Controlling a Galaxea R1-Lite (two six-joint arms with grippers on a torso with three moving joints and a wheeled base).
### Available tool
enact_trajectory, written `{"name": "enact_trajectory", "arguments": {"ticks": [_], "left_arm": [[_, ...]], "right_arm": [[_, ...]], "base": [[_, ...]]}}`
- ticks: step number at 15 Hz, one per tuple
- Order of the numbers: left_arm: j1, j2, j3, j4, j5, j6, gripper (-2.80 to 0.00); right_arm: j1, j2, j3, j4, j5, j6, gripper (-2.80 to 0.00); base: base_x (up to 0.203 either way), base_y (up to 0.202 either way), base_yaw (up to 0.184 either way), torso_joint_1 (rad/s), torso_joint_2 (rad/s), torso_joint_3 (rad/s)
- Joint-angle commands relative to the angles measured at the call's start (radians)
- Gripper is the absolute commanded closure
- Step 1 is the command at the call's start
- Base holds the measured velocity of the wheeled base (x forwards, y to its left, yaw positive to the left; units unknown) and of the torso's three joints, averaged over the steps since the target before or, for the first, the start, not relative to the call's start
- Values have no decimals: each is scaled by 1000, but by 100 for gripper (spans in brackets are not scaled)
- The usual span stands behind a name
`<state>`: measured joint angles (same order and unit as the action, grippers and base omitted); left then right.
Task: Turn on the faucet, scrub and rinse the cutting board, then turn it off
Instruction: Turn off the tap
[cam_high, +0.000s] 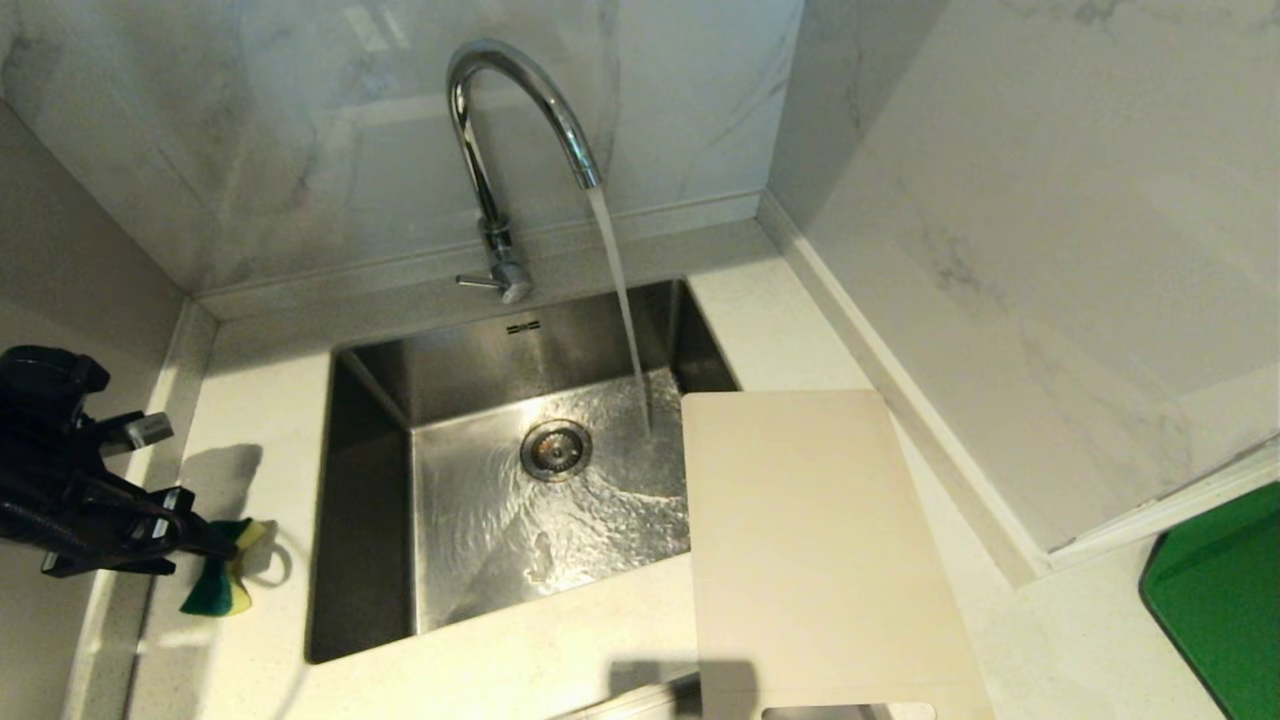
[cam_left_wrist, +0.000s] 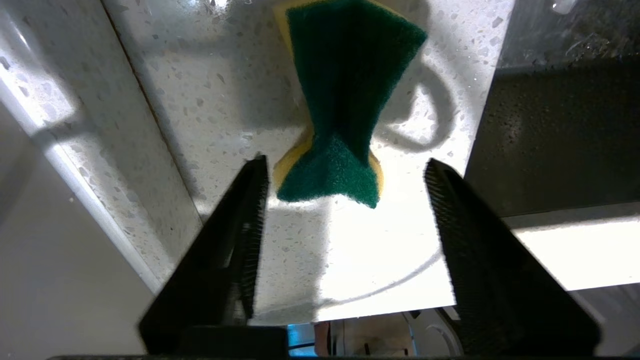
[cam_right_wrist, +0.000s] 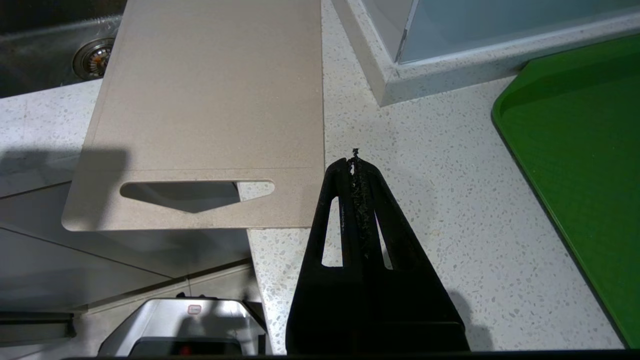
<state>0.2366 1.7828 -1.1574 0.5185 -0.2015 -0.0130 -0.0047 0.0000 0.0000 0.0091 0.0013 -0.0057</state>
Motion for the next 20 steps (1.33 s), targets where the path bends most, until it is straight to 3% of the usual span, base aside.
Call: {"name": "enact_trajectory", "arguments": {"ticks": [1,3,5,8,11,17,20], "left_arm": [[1,-22,-11,2,-4,-2,-280],[-2,-74,-46,4,-55,-5,-280],[-25,-123,-86,13,-101,-28,0],[-73,-141,-133,-49,-195,-96,0],[-146,-134,-145,-183,-223,-161,0],[-310,0,-131,-720,-261,-328,0],[-394,99,-167,-936,-259,-446,0]], "right_arm": [[0,0,0,0,0,0,0],[0,0,0,0,0,0,0],[0,0,0,0,0,-2,0],[0,0,0,0,0,-2,0],[0,0,0,0,2,-3,0],[0,0,0,-1,0,-5,0],[0,0,0,-1,0,-3,0]], "base": [[0,0,0,0,0,0],[0,0,0,0,0,0],[0,0,0,0,0,0],[0,0,0,0,0,0],[0,0,0,0,0,0],[0,0,0,0,0,0],[0,0,0,0,0,0]]}}
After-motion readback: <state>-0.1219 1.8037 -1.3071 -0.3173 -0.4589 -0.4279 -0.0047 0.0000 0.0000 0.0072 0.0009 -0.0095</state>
